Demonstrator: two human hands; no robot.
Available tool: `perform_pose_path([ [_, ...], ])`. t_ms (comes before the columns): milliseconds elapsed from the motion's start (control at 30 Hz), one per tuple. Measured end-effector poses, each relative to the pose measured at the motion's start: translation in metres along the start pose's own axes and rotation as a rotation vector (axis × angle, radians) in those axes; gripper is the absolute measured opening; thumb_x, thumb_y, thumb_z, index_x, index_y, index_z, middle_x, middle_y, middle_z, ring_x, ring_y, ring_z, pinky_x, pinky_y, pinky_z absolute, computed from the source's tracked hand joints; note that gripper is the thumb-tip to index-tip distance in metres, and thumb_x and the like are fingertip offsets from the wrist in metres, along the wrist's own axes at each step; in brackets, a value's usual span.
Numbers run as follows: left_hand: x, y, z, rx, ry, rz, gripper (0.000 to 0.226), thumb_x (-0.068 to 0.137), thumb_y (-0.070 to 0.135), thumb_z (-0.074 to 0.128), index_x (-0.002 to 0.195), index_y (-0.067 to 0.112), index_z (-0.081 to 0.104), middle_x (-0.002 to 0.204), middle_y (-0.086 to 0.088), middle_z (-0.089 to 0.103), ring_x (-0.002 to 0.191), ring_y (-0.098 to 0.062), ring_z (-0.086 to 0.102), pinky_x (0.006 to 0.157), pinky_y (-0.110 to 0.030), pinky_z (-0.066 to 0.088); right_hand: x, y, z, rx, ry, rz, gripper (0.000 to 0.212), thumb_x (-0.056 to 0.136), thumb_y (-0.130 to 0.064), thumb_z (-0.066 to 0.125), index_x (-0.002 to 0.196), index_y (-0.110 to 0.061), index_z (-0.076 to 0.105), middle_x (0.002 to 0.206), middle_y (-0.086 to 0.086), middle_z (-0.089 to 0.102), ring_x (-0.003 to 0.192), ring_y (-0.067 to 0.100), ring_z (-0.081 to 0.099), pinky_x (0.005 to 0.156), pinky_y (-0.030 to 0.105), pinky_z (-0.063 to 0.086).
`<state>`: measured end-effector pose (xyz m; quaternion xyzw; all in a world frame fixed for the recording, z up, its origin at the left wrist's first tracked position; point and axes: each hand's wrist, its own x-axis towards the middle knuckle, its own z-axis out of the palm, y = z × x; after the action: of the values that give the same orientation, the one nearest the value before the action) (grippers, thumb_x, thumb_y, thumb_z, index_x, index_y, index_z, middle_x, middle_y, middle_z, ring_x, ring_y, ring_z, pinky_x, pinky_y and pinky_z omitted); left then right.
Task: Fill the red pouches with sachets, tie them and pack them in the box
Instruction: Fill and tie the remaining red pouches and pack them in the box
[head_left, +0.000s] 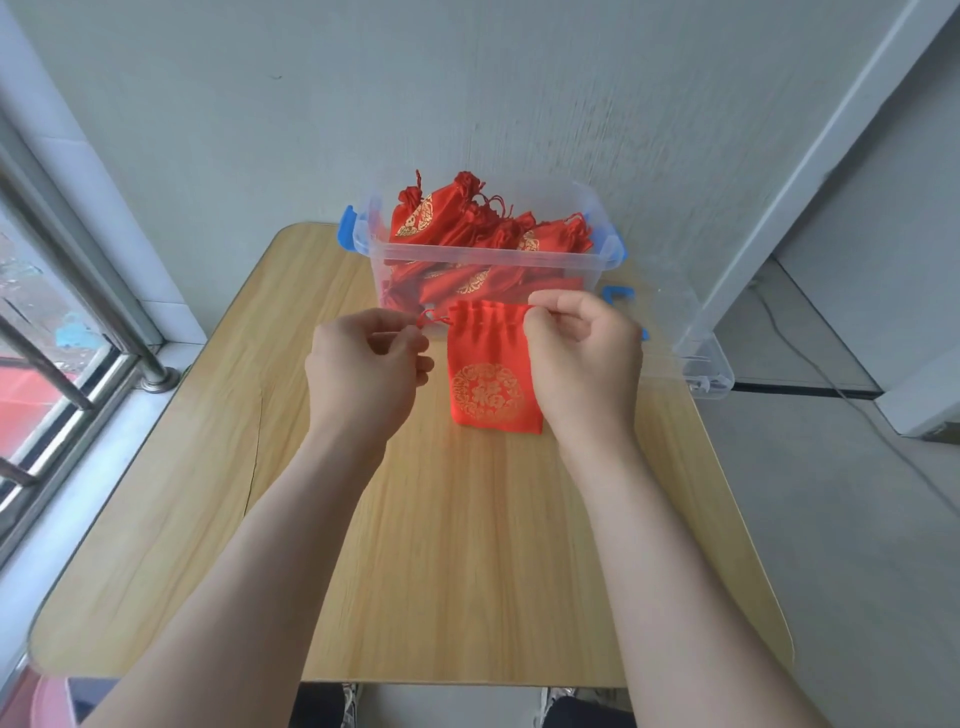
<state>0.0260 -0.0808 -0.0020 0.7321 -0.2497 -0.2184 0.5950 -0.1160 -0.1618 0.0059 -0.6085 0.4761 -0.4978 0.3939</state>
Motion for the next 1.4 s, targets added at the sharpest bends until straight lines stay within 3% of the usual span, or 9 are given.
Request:
perform_pose_path([
  [167, 0.0, 0.003, 0.002, -0.152, 0.011, -0.044, 0.023, 0.099, 0.005, 0.066, 0.099, 0.02, 0.082, 0.087, 0.001, 0.082, 0.081, -0.015, 0.08, 0.086, -0.036, 0.066, 0.0, -0.004, 0.001, 0.344, 0.053, 0.227, 0.008, 0.099, -0.015, 0.076, 0.104, -0.019, 0.08, 0.092, -0.004, 0.083, 0.092, 0.009, 0.079, 0.089, 0.032, 0.062],
  [267, -0.001, 0.006, 0.004, -0.302, 0.042, -0.086, 0.02, 0.099, 0.005, 0.067, 0.101, 0.017, 0.082, 0.092, -0.004, 0.082, 0.088, -0.019, 0.081, 0.085, -0.033, 0.066, 0.0, -0.006, 0.004, 0.576, 0.037, 0.412, 0.034, 0.098, -0.006, 0.074, 0.129, -0.017, 0.067, 0.1, 0.004, 0.083, 0.104, 0.017, 0.079, 0.1, 0.041, 0.06],
  [333, -0.001, 0.008, 0.005, -0.418, 0.073, -0.117, 0.018, 0.101, 0.004, 0.065, 0.104, 0.013, 0.081, 0.094, -0.008, 0.082, 0.091, -0.022, 0.081, 0.082, -0.03, 0.065, 0.001, -0.008, 0.005, 0.689, -0.025, 0.556, 0.039, 0.099, -0.007, 0.072, 0.137, -0.012, 0.065, 0.106, 0.002, 0.083, 0.106, 0.014, 0.078, 0.089, 0.034, 0.063],
  [433, 0.002, 0.009, 0.006, -0.622, 0.118, -0.162, 0.014, 0.106, 0.002, 0.06, 0.109, 0.004, 0.073, 0.091, -0.011, 0.077, 0.083, -0.023, 0.079, 0.081, -0.031, 0.065, 0.001, -0.006, 0.005, 0.754, -0.127, 0.663, 0.028, 0.106, -0.018, 0.064, 0.132, -0.013, 0.072, 0.118, -0.001, 0.081, 0.101, 0.011, 0.078, 0.073, 0.024, 0.06],
  [567, 0.006, 0.009, 0.01, -0.738, 0.123, -0.213, 0.016, 0.113, 0.007, 0.047, 0.122, 0.004, 0.059, 0.092, -0.01, 0.071, 0.074, -0.017, 0.076, 0.084, -0.034, 0.066, 0.0, -0.007, 0.003, 0.823, -0.131, 0.672, 0.024, 0.111, -0.025, 0.057, 0.129, -0.017, 0.07, 0.112, -0.005, 0.082, 0.101, 0.009, 0.078, 0.087, 0.029, 0.056],
  [700, 0.005, 0.011, 0.011, -0.866, 0.092, -0.282, 0.021, 0.115, 0.006, 0.037, 0.133, 0.003, 0.047, 0.115, -0.021, 0.076, 0.094, -0.027, 0.081, 0.093, -0.041, 0.065, 0.001, -0.005, 0.001, 0.803, -0.055, 0.686, 0.013, 0.109, -0.026, 0.062, 0.11, -0.02, 0.073, 0.117, -0.001, 0.081, 0.11, 0.016, 0.076, 0.101, 0.033, 0.056],
  [933, 0.006, 0.011, 0.012, -0.945, 0.127, -0.385, 0.036, 0.114, 0.001, 0.033, 0.149, 0.0, 0.04, 0.103, -0.017, 0.078, 0.086, -0.025, 0.081, 0.091, -0.049, 0.065, -0.002, -0.009, -0.007, 0.778, 0.203, 0.656, 0.025, 0.112, -0.028, 0.055, 0.113, -0.004, 0.064, 0.095, 0.012, 0.082, 0.086, 0.024, 0.082, 0.078, 0.037, 0.067],
  [1100, 0.008, 0.009, 0.02, -0.877, 0.15, -0.465, 0.034, 0.11, 0.002, 0.037, 0.14, 0.008, 0.053, 0.064, -0.001, 0.053, 0.048, -0.013, 0.044, 0.055, -0.029, 0.057, -0.005, -0.019, -0.002, 0.872, 0.188, 0.748, 0.033, 0.117, -0.024, 0.04, 0.091, -0.009, 0.052, 0.057, -0.001, 0.054, 0.065, 0.025, 0.079, 0.066, 0.041, 0.068],
  [1400, 0.013, 0.007, 0.015, -0.669, 0.083, -0.51, 0.023, 0.108, 0.003, 0.042, 0.107, 0.014, 0.061, 0.066, 0.0, 0.059, 0.039, -0.009, 0.031, 0.041, -0.021, 0.033, 0.002, 0.002, 0.001, 0.561, 0.012, 0.804, 0.024, 0.111, -0.024, 0.06, 0.093, -0.009, 0.064, 0.056, -0.006, 0.039, 0.038, 0.008, 0.028, 0.04, 0.024, 0.03],
])
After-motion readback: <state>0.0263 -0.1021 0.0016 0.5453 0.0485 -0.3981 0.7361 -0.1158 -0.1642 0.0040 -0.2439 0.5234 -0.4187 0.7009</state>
